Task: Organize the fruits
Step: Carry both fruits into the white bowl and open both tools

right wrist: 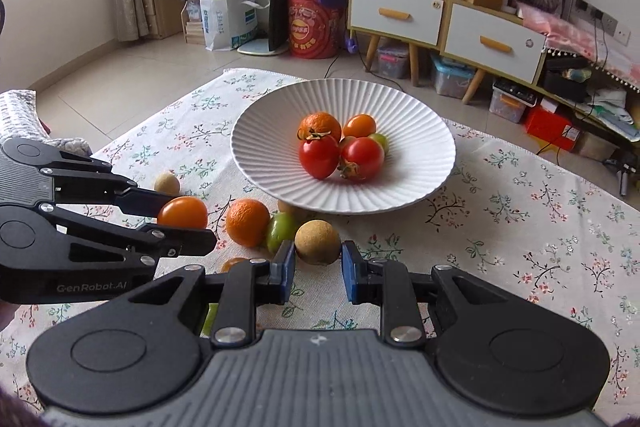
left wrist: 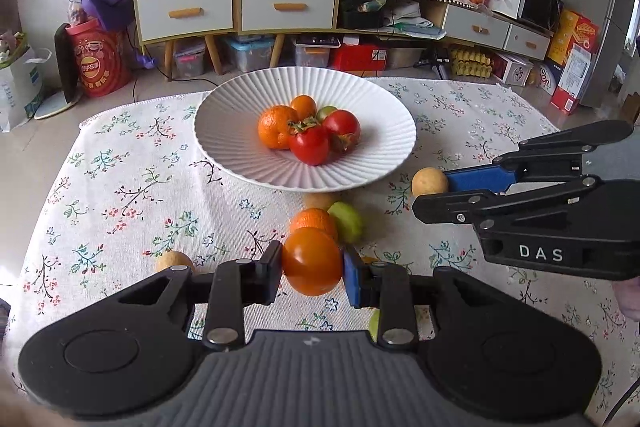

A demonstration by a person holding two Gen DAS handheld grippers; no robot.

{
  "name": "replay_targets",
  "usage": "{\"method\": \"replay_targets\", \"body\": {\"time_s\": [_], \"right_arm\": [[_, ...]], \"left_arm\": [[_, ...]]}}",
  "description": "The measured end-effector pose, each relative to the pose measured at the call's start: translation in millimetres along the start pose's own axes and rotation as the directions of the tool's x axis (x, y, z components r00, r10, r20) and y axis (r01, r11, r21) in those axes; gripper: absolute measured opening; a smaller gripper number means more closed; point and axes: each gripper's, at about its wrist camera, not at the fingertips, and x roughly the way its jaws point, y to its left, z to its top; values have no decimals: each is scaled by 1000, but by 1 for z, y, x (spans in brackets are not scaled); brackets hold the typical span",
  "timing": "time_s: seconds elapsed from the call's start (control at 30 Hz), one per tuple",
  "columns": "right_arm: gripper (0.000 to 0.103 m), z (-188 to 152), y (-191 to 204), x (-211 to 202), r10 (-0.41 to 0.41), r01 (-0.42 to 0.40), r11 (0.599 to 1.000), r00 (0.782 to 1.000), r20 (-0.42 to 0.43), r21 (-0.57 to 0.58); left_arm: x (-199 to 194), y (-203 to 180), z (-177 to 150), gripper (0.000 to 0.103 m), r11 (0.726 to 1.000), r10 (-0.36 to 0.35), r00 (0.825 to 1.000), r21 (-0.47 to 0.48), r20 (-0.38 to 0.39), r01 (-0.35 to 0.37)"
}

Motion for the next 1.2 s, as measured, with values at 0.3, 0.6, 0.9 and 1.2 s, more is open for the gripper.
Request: {"method": "replay_targets", "body": {"time_s": [0.3, 0.6, 0.9, 1.2], "right_arm": [[22, 21, -19, 4, -18, 13, 995, 998, 56, 102], [22, 29, -29, 23, -22, 14, 983, 999, 42, 183], [22, 29, -27, 37, -22, 20, 979, 1000, 7, 204], [22, 25, -28, 40, -35, 38, 979, 999, -17, 200]], "left_arm": [[0, 5, 17, 26, 999, 15, 998, -50, 57, -12], [17, 6, 30, 26, 995, 40, 997, -93, 71, -33], [31, 7, 33, 26, 994, 56, 996, -92, 66, -50], [39, 6, 35, 26, 997, 69, 997, -45, 46, -67]]}}
